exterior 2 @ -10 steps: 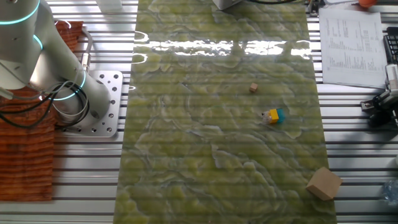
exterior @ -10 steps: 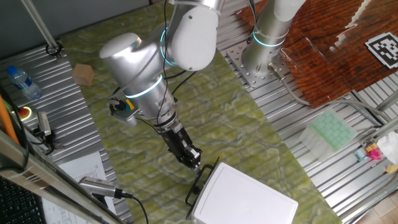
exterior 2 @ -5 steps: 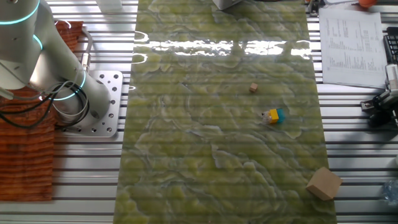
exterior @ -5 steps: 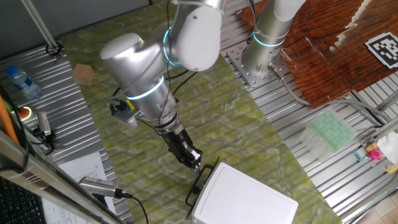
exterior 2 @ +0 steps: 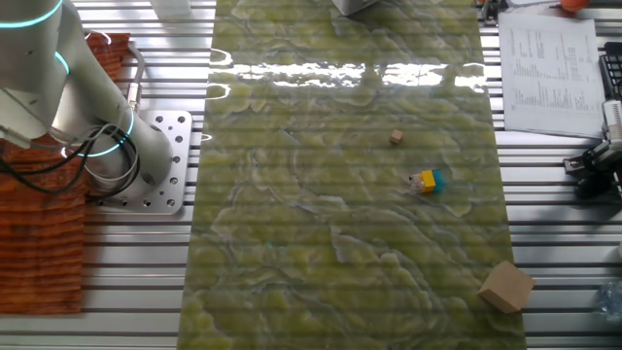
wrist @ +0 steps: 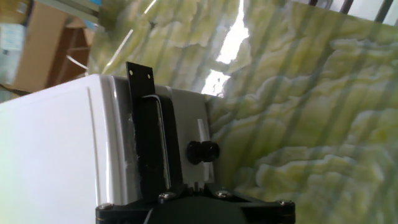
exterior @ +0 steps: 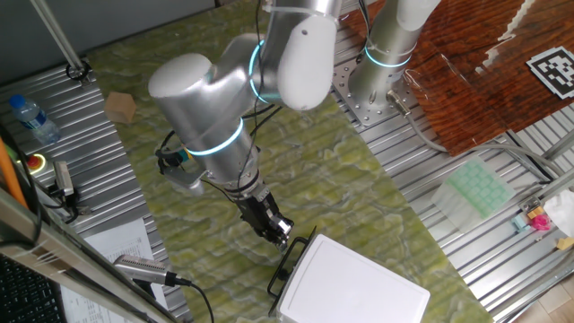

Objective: Put things in the drawer

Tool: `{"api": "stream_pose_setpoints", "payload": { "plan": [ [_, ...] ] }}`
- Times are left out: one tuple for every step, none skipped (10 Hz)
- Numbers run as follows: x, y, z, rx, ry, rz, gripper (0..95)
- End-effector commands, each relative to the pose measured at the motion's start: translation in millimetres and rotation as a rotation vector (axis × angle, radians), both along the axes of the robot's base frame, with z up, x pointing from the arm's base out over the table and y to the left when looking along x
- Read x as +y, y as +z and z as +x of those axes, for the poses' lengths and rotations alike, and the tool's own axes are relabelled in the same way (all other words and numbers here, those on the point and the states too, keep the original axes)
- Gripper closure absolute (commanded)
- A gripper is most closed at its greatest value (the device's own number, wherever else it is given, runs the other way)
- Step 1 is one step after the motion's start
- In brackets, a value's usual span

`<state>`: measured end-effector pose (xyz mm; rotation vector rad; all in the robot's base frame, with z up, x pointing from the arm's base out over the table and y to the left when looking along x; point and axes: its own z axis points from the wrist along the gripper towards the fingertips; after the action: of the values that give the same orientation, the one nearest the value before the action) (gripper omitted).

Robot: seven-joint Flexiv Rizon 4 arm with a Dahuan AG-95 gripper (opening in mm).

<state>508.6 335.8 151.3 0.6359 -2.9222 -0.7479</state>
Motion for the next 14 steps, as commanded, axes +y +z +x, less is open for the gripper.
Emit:
{"api": "stream_pose_setpoints", "payload": {
  "plan": [
    [0.5, 0.4, -0.7, 0.026, -0.037, 0.040, 95.0],
    [1.6, 0.9, -1.6, 0.041, -0.055, 0.071, 95.0],
    [2.4, 1.4, -2.3, 0.052, -0.068, 0.094, 95.0],
    [3.5, 1.6, -3.2, 0.063, -0.078, 0.113, 95.0],
    [3.5, 1.7, -3.2, 0.068, -0.080, 0.116, 95.0],
    [3.5, 1.7, -3.2, 0.073, -0.083, 0.122, 95.0],
    [3.5, 1.7, -3.2, 0.078, -0.088, 0.127, 95.0],
    [3.5, 1.7, -3.2, 0.080, -0.091, 0.130, 95.0],
    [3.5, 1.7, -3.2, 0.081, -0.092, 0.130, 95.0],
    [3.5, 1.7, -3.2, 0.082, -0.093, 0.131, 95.0],
    [3.5, 1.7, -3.2, 0.085, -0.098, 0.133, 95.0],
    [3.5, 1.7, -3.2, 0.087, -0.101, 0.131, 95.0],
    [3.5, 1.7, -3.2, 0.087, -0.102, 0.124, 95.0],
    [3.4, 1.7, -3.1, 0.086, -0.100, 0.112, 95.0]
  ]
}}
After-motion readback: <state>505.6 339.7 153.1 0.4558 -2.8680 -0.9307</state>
